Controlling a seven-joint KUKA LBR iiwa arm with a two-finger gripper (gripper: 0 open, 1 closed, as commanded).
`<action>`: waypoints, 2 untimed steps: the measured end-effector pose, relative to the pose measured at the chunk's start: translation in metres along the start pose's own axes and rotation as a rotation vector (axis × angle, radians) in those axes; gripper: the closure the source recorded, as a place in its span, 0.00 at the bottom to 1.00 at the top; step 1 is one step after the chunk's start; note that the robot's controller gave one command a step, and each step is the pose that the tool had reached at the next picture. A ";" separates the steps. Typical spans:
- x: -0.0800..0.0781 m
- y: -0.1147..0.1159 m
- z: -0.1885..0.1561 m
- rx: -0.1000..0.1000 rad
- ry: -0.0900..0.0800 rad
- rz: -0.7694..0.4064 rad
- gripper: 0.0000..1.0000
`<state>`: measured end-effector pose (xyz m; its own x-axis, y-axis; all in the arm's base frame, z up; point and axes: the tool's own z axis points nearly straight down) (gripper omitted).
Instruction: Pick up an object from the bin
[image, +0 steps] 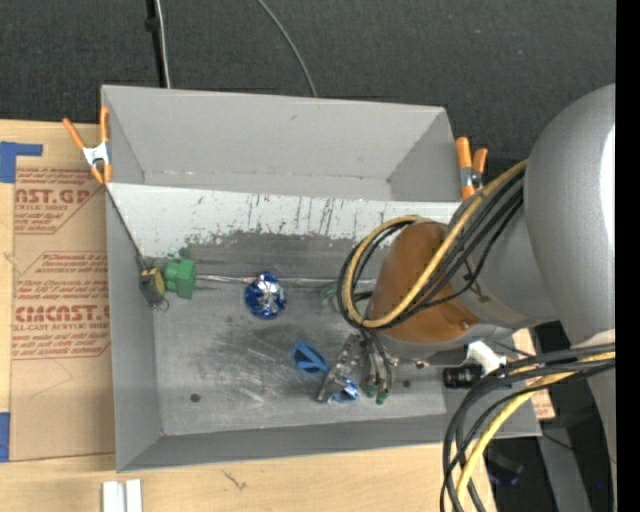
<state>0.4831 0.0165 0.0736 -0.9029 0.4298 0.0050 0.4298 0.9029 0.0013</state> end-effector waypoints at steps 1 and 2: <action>0.000 0.000 -0.013 0.001 -0.005 0.000 1.00; 0.000 0.001 -0.052 -0.001 -0.007 -0.001 1.00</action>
Offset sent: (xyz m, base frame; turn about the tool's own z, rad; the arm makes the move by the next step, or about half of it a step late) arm -0.0001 0.0000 0.0125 0.0000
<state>0.4837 0.0171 0.1254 -0.9033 0.4290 -0.0019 0.4290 0.9033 0.0018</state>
